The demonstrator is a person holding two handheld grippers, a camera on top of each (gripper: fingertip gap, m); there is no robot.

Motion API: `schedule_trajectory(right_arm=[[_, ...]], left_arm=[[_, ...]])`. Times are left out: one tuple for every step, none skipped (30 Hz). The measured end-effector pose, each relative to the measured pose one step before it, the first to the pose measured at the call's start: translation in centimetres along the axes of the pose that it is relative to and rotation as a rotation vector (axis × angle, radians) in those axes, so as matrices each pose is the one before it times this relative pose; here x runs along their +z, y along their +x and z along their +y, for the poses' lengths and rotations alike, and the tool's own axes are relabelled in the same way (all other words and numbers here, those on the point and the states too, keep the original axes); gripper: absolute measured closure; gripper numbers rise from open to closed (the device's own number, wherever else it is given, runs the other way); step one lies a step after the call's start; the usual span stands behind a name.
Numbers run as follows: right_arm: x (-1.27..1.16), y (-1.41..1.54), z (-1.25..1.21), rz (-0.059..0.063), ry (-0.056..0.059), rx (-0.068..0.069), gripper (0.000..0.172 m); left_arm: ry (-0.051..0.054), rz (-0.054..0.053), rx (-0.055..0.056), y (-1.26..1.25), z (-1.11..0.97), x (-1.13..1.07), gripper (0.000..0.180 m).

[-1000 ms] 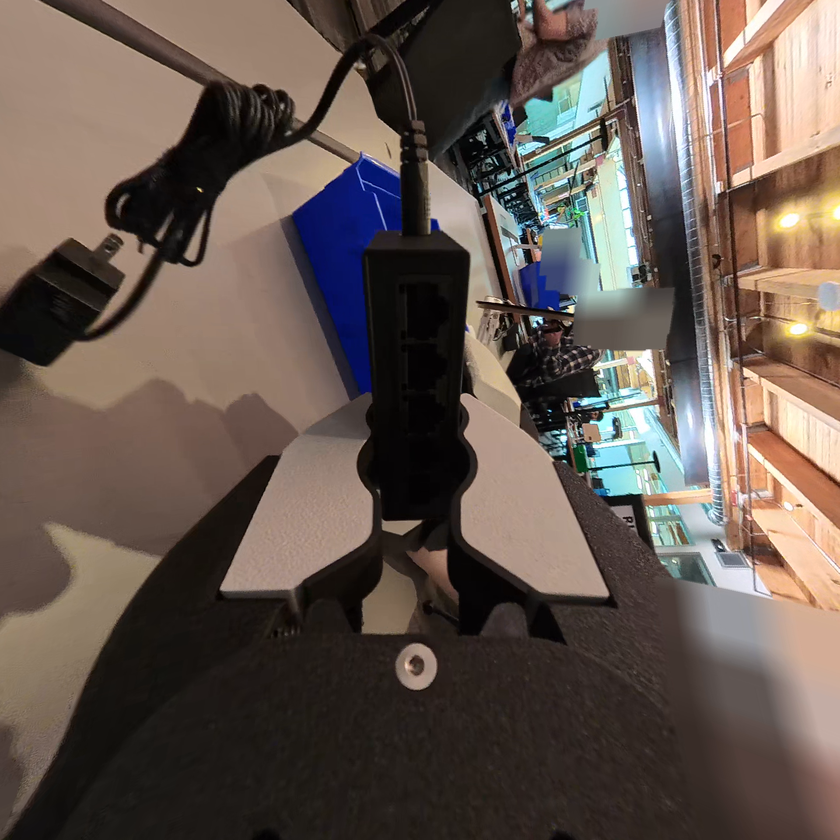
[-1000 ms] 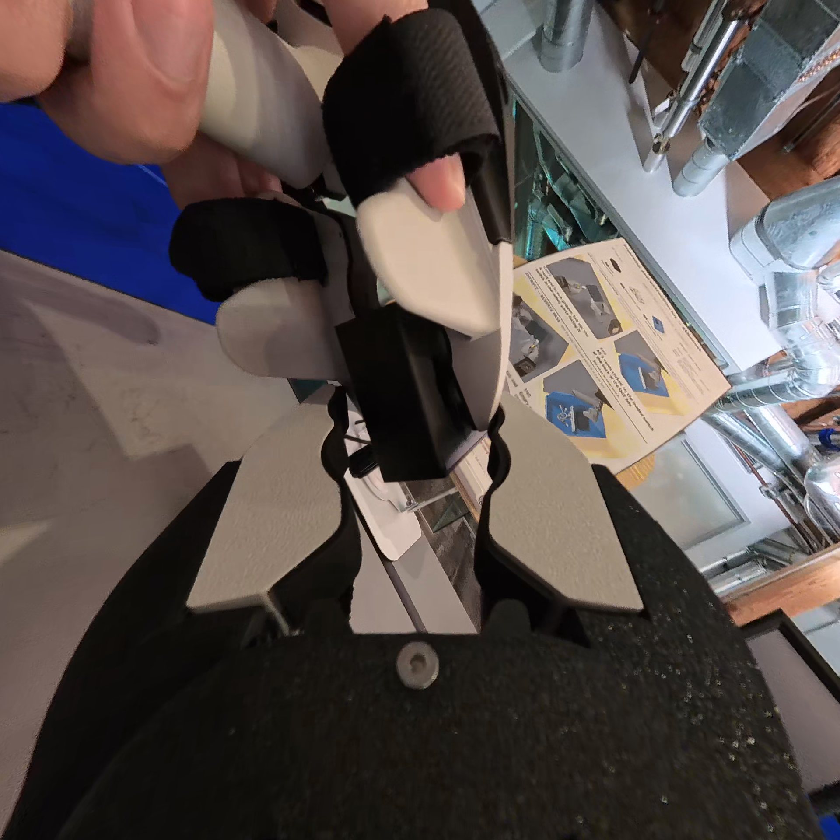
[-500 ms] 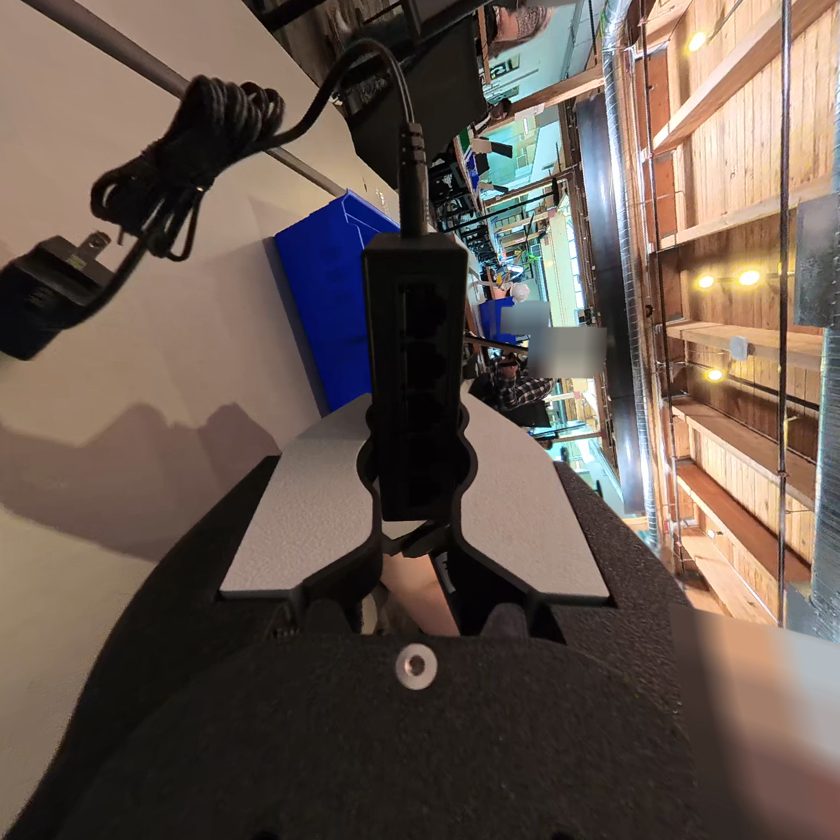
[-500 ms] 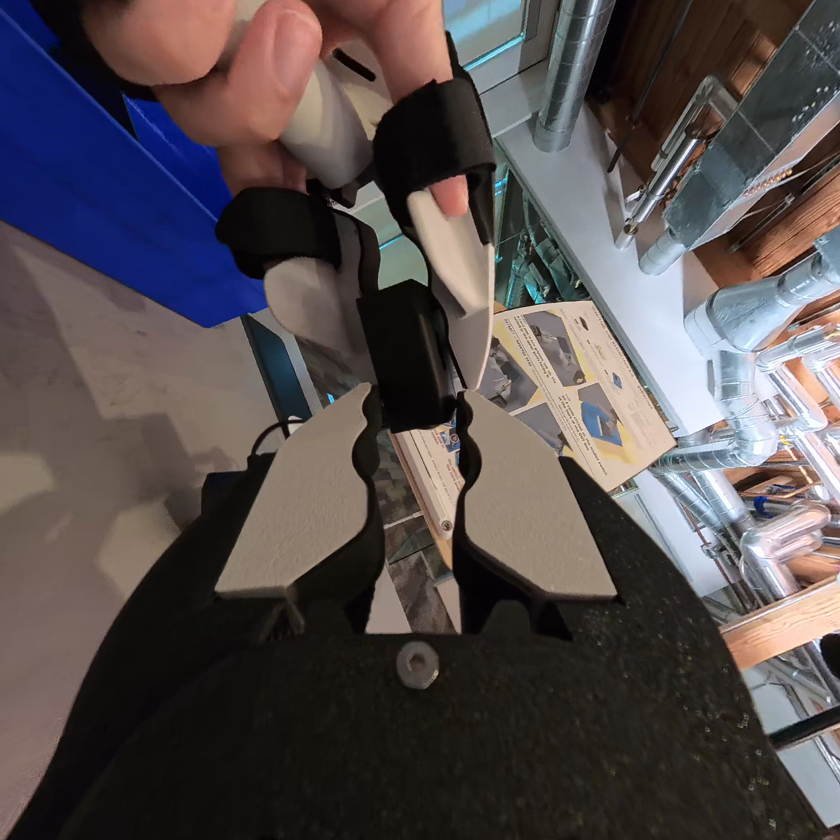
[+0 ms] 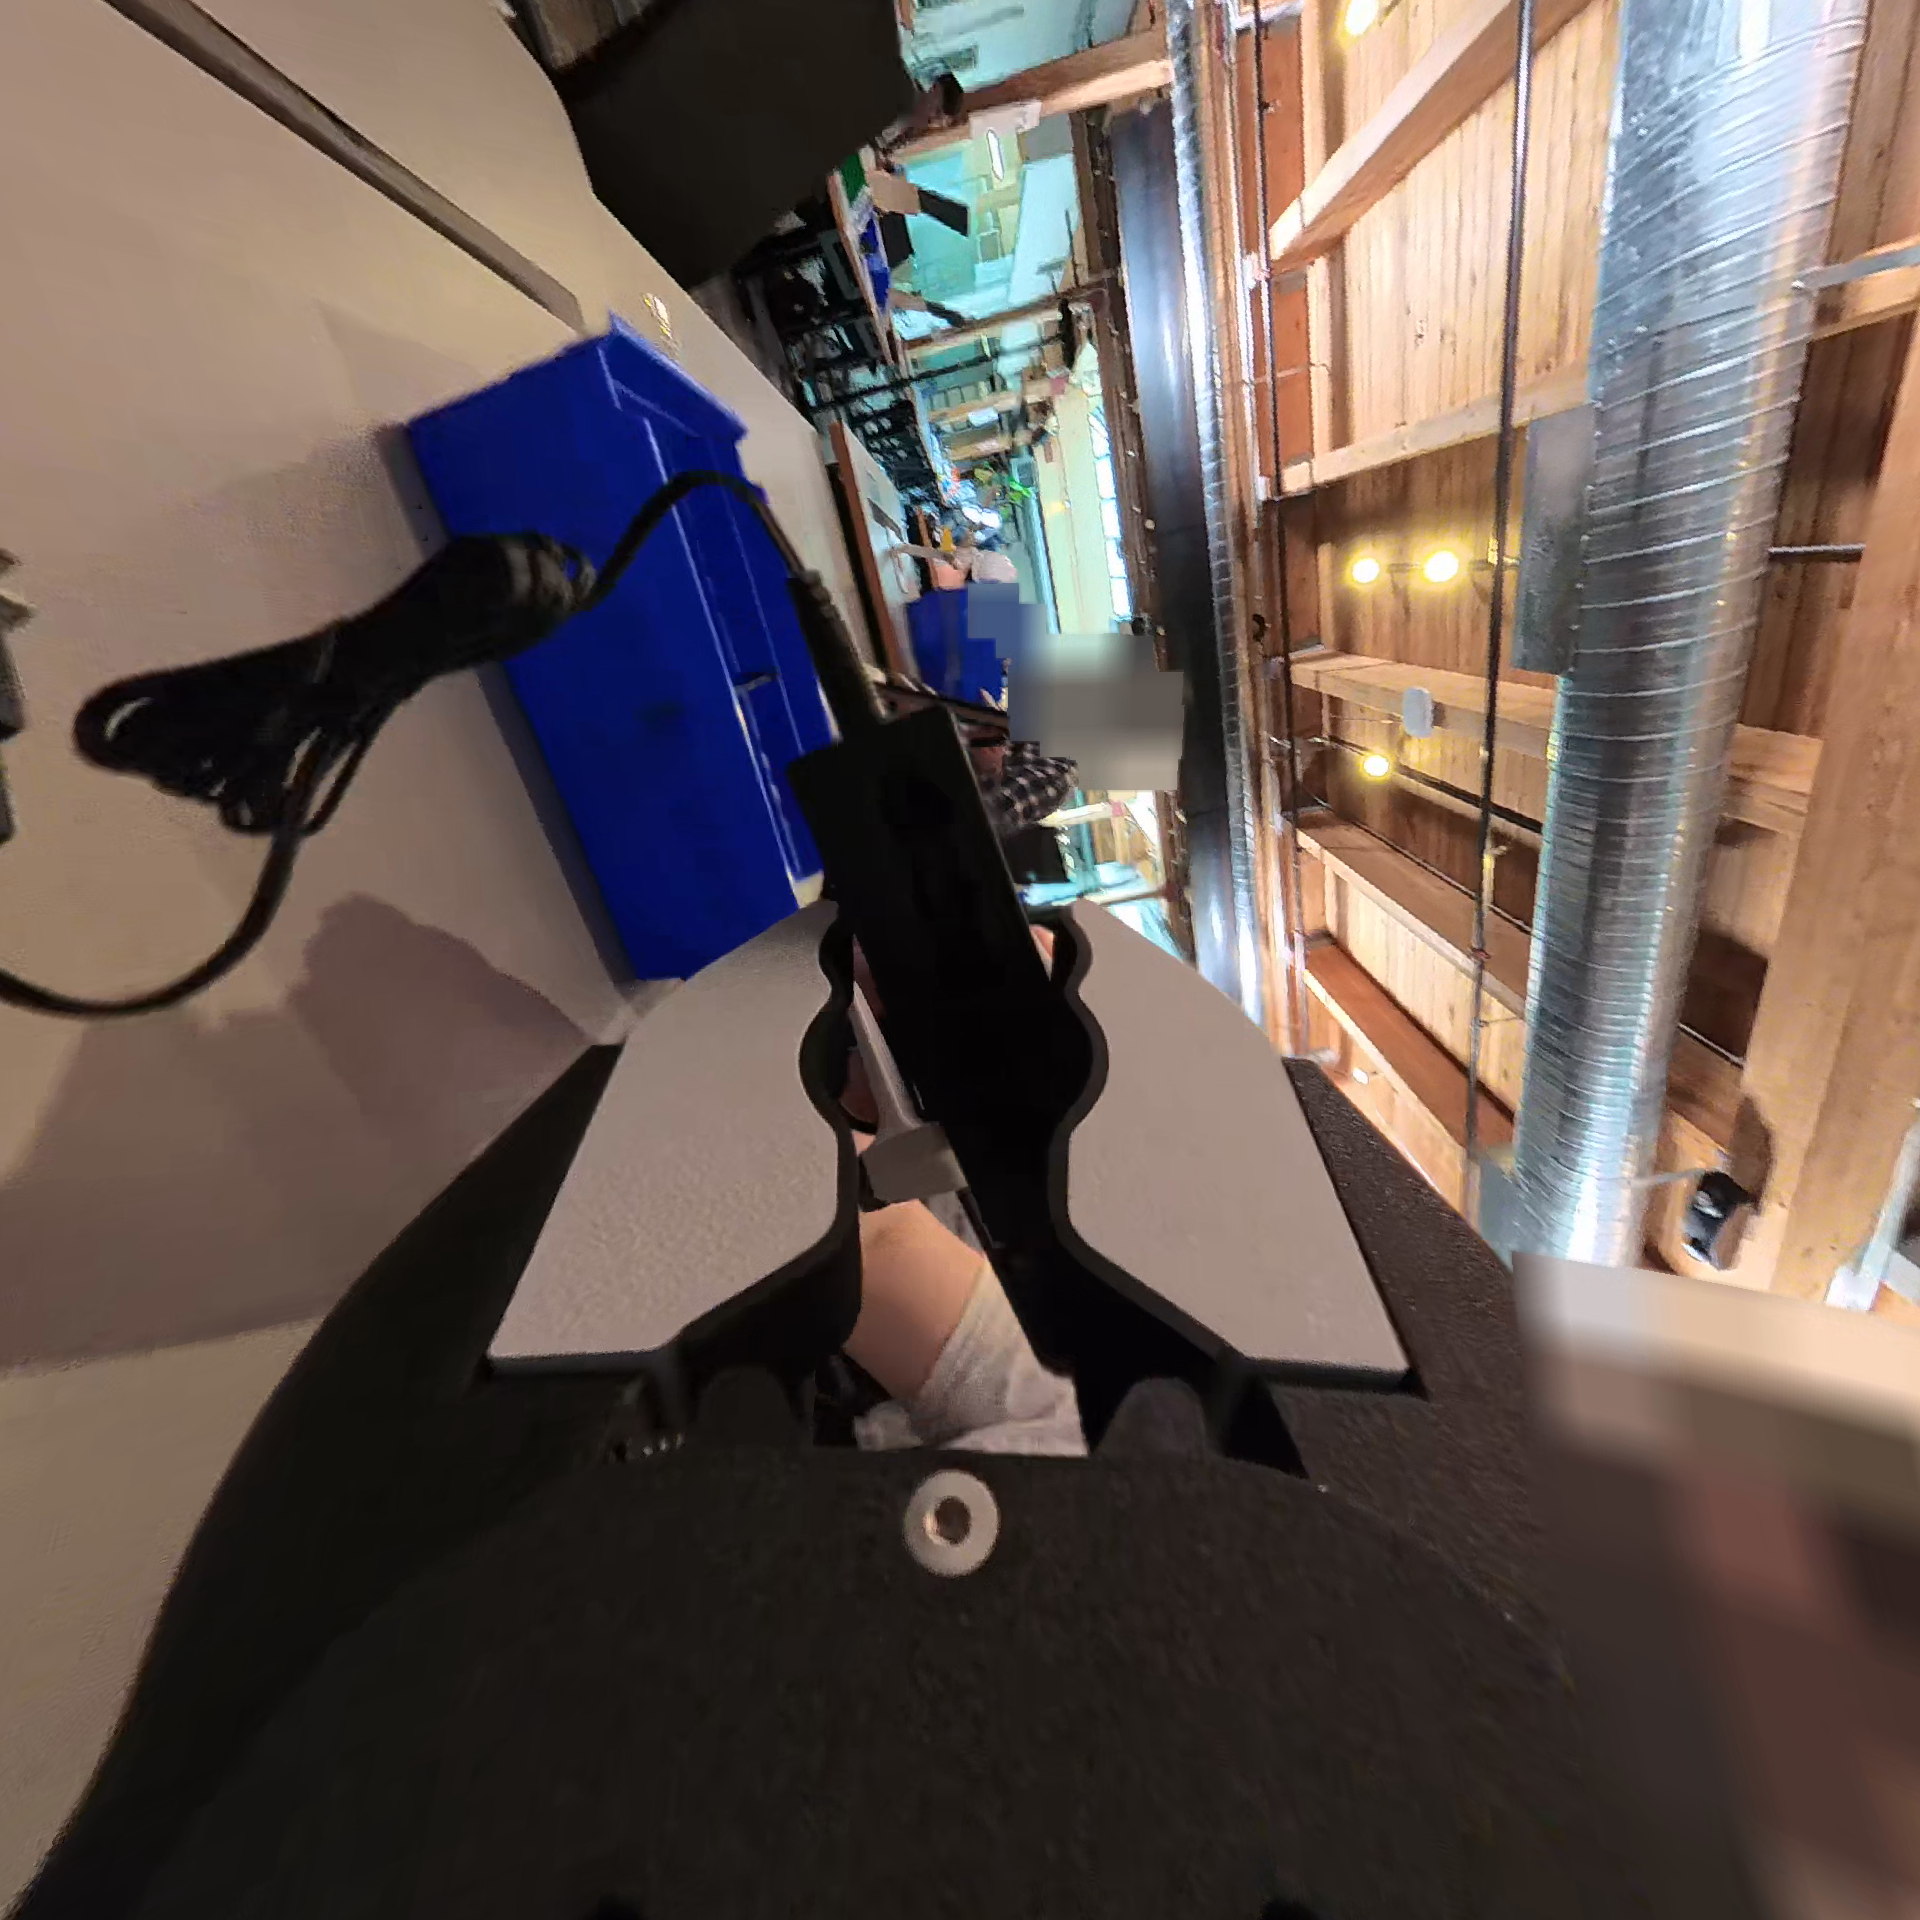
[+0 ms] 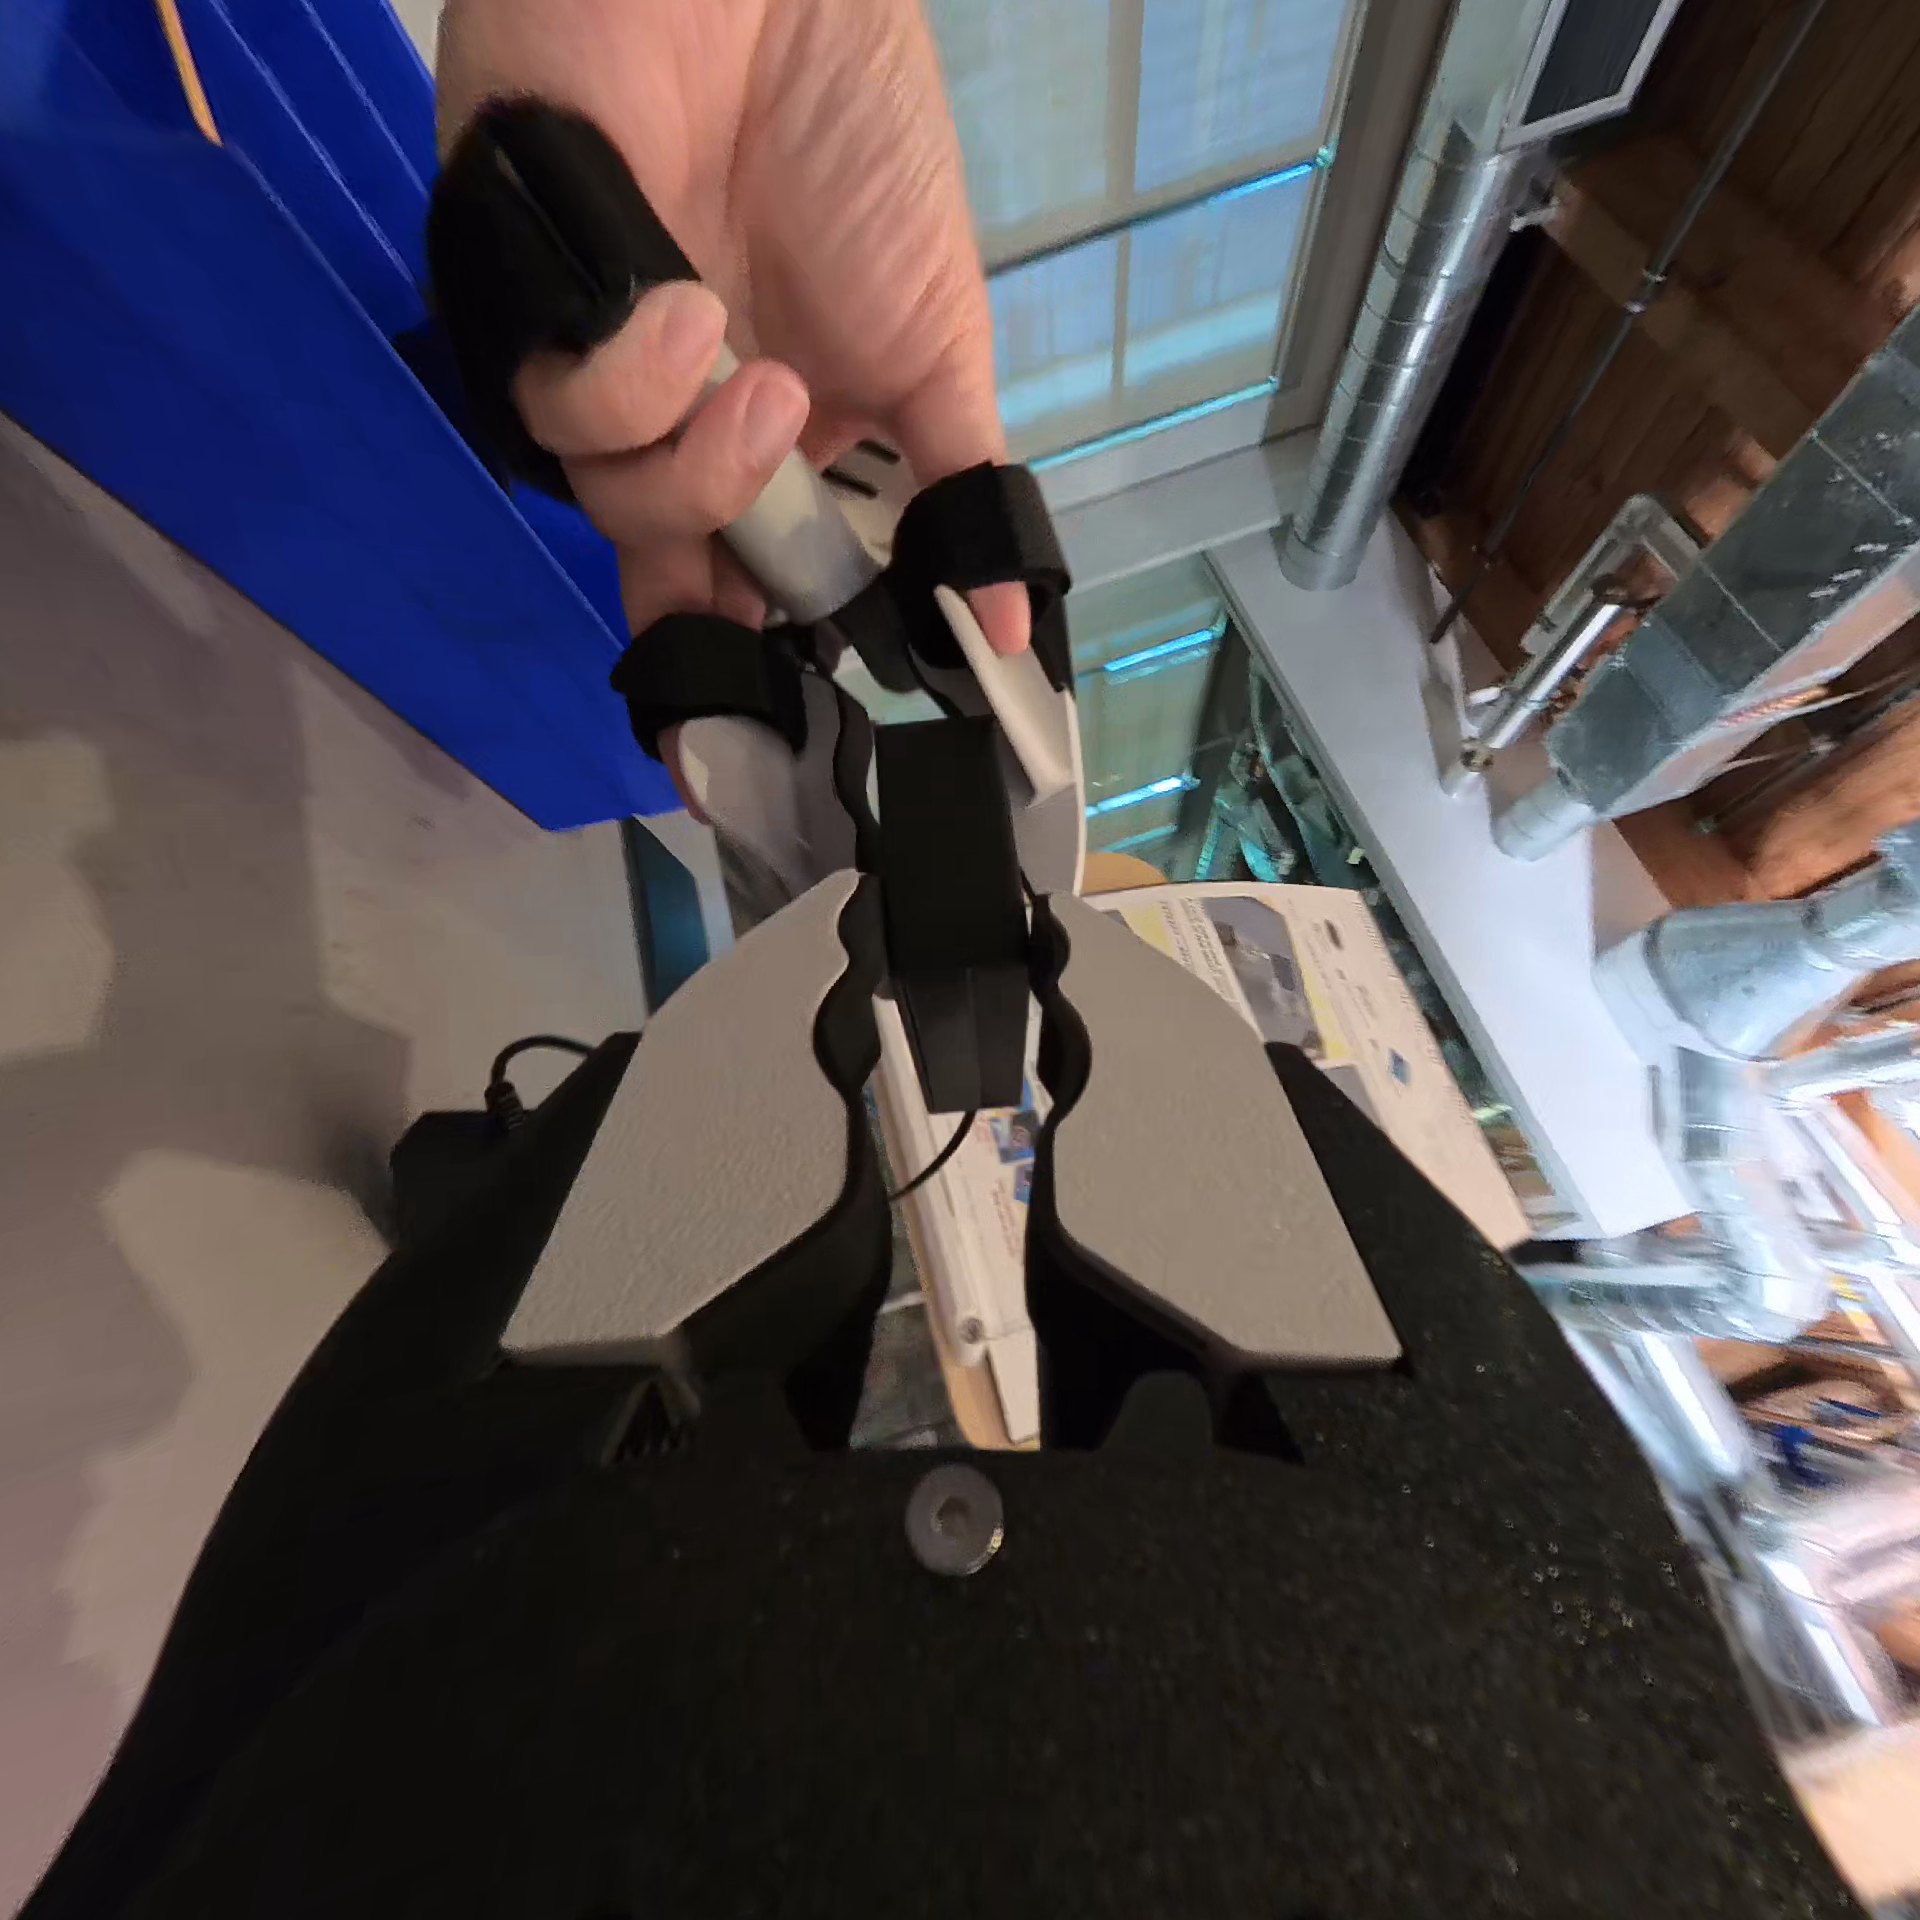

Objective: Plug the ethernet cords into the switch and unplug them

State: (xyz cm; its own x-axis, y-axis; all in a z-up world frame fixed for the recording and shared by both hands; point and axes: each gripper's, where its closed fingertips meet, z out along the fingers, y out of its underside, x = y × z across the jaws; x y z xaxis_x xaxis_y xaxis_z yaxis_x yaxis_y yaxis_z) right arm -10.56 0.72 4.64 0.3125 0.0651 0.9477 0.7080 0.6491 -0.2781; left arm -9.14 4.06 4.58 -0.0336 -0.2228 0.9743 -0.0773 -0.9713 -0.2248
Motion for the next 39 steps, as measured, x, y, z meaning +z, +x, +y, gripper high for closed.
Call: schedule_trajectory(right_arm=[[-0.147,0.038,-0.172,-0.0211,0.0196,0.0273,0.145],[-0.135,-0.085,-0.165,-0.0245,0.021,0.0125,0.145],[-0.103,-0.134,-0.057,-0.0246,0.0128,0.0094,0.145],[-0.051,-0.181,0.03,-0.0244,0.0092,0.0062,0.145],[-0.051,-0.221,0.154,-0.0285,0.0032,0.0057,0.145],[-0.031,-0.205,0.246,-0.026,-0.0021,0.0071,0.145],[-0.044,-0.17,0.296,-0.0222,-0.0042,0.0029,0.145],[-0.013,-0.119,0.386,-0.0137,-0.0126,-0.0061,0.145],[0.039,-0.077,0.381,-0.0027,-0.0149,-0.0114,0.145],[0.153,-0.098,0.438,-0.0008,-0.022,-0.002,0.145],[0.22,-0.102,0.421,0.0004,-0.0255,0.0128,0.145],[0.277,-0.107,0.288,0.0025,-0.0206,0.0146,0.145],[0.336,-0.101,0.256,0.0059,-0.0262,0.005,0.144],[0.317,0.099,0.202,0.022,-0.0296,-0.0059,0.139],[0.321,0.156,0.209,0.0288,-0.0326,-0.0122,0.136],[0.334,0.043,0.239,0.0214,-0.0367,-0.0089,0.134],[0.279,-0.119,0.074,0.0099,-0.0274,0.0051,0.134],[0.267,-0.253,-0.096,0.002,-0.0157,0.0084,0.134],[0.263,-0.136,-0.008,0.0102,-0.0222,0.0008,0.134],[0.245,-0.173,0.064,0.0072,-0.0245,-0.0091,0.134],[0.25,-0.052,0.257,0.0129,-0.0359,-0.0127,0.134],[0.186,0.053,0.268,0.0182,-0.0329,-0.0108,0.136],[0.05,0.077,0.056,0.0167,-0.0137,-0.008,0.139],[-0.056,0.202,0.035,0.0182,-0.0082,-0.0084,0.143],[-0.068,0.155,-0.025,0.0107,-0.0012,-0.0052,0.143],[-0.034,0.102,0.011,0.0047,-0.0016,0.0043,0.143],[-0.07,0.145,-0.017,0.0083,0.002,0.006,0.144],[-0.095,0.131,-0.029,0.0078,0.0068,-0.0019,0.144],[-0.14,0.158,-0.083,0.0055,0.013,-0.0033,0.144],[-0.2,0.207,-0.136,0.0035,0.0208,0.0017,0.144],[-0.25,0.171,-0.244,-0.0011,0.0284,0.004,0.144],[-0.279,0.102,-0.331,-0.0051,0.0325,-0.0058,0.144],[-0.297,0.025,-0.371,-0.0077,0.0351,-0.0219,0.144],[-0.294,-0.069,-0.355,-0.0114,0.0328,-0.0177,0.144],[-0.286,-0.123,-0.468,-0.015,0.04,-0.0114,0.144],[-0.229,-0.083,-0.402,-0.0126,0.0343,-0.0071,0.144],[-0.153,-0.007,-0.197,-0.0094,0.0212,0.0057,0.144],[-0.136,-0.067,-0.212,-0.0151,0.0237,0.0056,0.144],[-0.182,-0.104,-0.184,-0.0177,0.0235,-0.0078,0.144]], left_arm=[[-0.0249,0.0299,-0.0203,-0.031,0.243,0.007,0.144],[-0.0198,0.0243,-0.0213,-0.14,0.263,0.025,0.143],[-0.0103,0.0191,-0.0164,-0.173,0.173,0.014,0.143],[-0.0051,0.0103,-0.0105,-0.235,0.102,-0.016,0.143],[-0.002,0.0002,-0.0061,-0.302,0.052,-0.049,0.143],[0.005,-0.0065,0.001,-0.289,-0.012,-0.05,0.144],[0.0085,-0.01,0.0028,-0.245,-0.052,-0.033,0.145],[0.0169,-0.0103,0.0042,-0.182,-0.146,-0.026,0.146],[0.0232,-0.0113,0.0048,-0.13,-0.24,-0.009,0.146],[0.0296,-0.013,0.0027,-0.154,-0.327,-0.049,0.147],[0.0329,-0.0111,-0.0003,-0.162,-0.378,-0.052,0.148],[0.033,-0.0071,-0.0037,-0.12,-0.393,-0.054,0.149],[0.0318,-0.0073,-0.0035,-0.102,-0.361,-0.062,0.149],[0.0295,-0.0098,0.0023,-0.124,-0.317,-0.058,0.15],[0.0267,-0.0112,0.005,-0.101,-0.276,-0.049,0.15],[0.0211,-0.0098,0.0034,-0.093,-0.187,-0.002,0.15],[0.0169,-0.0078,0.0015,-0.063,-0.116,0.036,0.15],[0.0116,-0.005,0.0011,-0.043,-0.033,0.086,0.15],[0.0046,0.0,-0.0012,0.007,0.058,0.137,0.151],[0.0022,-0.0004,-0.002,0.015,0.082,0.141,0.151],[0.0033,-0.0045,0.0014,-0.032,0.061,0.139,0.151],[0.0058,-0.007,0.0049,-0.042,0.004,0.118,0.151],[0.004,-0.0067,0.0037,-0.041,0.019,0.096,0.151],[-0.0012,0.0012,-0.0008,0.027,0.051,0.087,0.151],[0.0009,0.004,-0.0026,0.1,0.042,0.047,0.151],[0.0041,-0.0011,0.0086,0.109,0.021,0.042,0.15],[-0.002,-0.0044,0.0174,0.129,0.059,0.032,0.15],[-0.0095,-0.0036,0.017,0.152,0.096,0.026,0.15],[-0.0133,0.0024,0.013,0.177,0.14,0.02,0.15],[-0.0155,0.0096,0.0088,0.233,0.187,0.054,0.149],[-0.0186,0.0121,0.002,0.197,0.212,0.057,0.148],[-0.0169,0.0108,-0.0034,0.131,0.17,0.034,0.147],[-0.0093,0.0115,-0.0062,0.076,0.015,-0.048,0.147],[-0.0028,0.0094,-0.0126,-0.012,-0.149,-0.137,0.147],[0.0031,0.0092,-0.0154,-0.067,-0.261,-0.217,0.147],[-0.0066,0.0119,-0.0133,-0.037,-0.104,-0.181,0.148],[-0.0231,0.0127,-0.0122,-0.018,0.18,-0.081,0.148],[-0.0269,0.0094,-0.0093,-0.041,0.3,-0.056,0.148],[-0.0249,0.0087,-0.0085,-0.036,0.327,-0.065,0.148]])
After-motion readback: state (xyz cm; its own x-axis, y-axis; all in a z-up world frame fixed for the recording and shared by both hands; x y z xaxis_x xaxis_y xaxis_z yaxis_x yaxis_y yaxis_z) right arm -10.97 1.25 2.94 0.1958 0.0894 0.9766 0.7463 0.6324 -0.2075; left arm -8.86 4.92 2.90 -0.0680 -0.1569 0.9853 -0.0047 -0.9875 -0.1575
